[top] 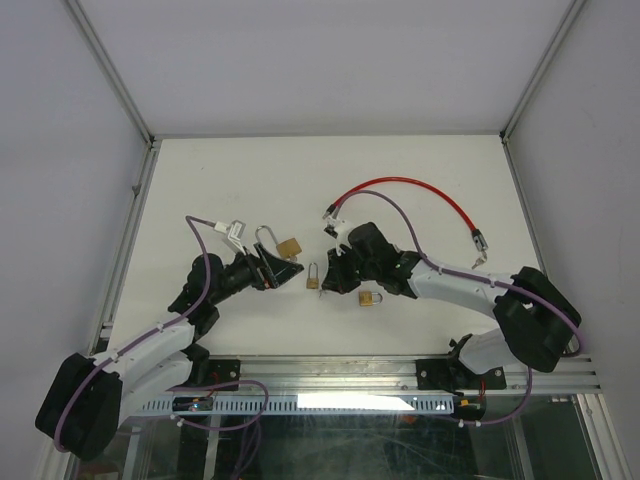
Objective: Unlock with the key
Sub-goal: Adjust the key at the center of the board.
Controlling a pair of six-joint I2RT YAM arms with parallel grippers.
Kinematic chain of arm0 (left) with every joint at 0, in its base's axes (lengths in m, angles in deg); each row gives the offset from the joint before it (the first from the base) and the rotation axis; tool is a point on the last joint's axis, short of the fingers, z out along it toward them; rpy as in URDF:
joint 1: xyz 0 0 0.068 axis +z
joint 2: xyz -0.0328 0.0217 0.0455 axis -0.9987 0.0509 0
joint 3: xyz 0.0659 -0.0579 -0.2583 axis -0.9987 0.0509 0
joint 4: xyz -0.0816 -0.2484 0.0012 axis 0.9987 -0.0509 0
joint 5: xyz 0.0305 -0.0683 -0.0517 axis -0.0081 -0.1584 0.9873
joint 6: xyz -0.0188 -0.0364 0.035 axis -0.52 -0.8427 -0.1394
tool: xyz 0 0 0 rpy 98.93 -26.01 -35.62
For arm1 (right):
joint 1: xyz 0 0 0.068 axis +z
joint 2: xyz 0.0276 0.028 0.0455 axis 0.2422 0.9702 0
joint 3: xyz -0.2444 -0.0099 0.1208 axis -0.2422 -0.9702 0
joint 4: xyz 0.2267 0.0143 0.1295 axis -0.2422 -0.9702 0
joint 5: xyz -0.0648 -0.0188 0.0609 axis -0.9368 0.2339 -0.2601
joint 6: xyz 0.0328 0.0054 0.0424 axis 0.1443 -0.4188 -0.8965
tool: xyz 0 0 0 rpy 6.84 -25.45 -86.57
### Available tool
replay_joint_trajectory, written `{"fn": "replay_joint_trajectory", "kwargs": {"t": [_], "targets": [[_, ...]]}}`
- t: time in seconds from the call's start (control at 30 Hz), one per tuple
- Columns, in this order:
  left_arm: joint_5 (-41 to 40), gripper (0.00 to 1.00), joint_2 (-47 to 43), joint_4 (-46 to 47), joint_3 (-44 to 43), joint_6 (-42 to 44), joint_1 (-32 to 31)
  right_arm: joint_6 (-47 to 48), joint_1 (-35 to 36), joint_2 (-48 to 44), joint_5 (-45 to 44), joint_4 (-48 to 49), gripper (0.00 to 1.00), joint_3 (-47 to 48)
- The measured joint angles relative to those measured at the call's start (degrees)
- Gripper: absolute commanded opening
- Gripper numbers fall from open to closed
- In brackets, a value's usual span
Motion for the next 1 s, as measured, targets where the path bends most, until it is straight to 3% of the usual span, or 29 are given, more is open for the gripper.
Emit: {"fn": "replay_joint_trajectory", "kwargs": {"t": [0.23,0.47,0.6,0.73,1.0], "targets": [[0.1,0.99,0.9,3.4,1.7,-2.3,0.0,-4.9,0.0,0.3,-0.5,6.6,0.0,-1.4],[0.1,0.99,0.9,3.7,1.7,-3.2,0.0,-5.8,0.0,2.2,-2.1,7.4,0.0,-4.4],[0.0,0.99,0.7,3.2,1.7,-3.2,0.0,-5.6,0.9,1.6,-3.4,5.2,0.1,-4.8],[-0.6,0.99,0.2,1.3,1.7,-3.2,0.0,-4.3,2.4,1.4,-7.3,-2.9,0.22,-4.0],[-4.1,0.99,-2.3,-3.5,1.7,-3.1,0.0,-1.0,5.8,2.3,-12.8,-15.5,0.46,4.8]]}}
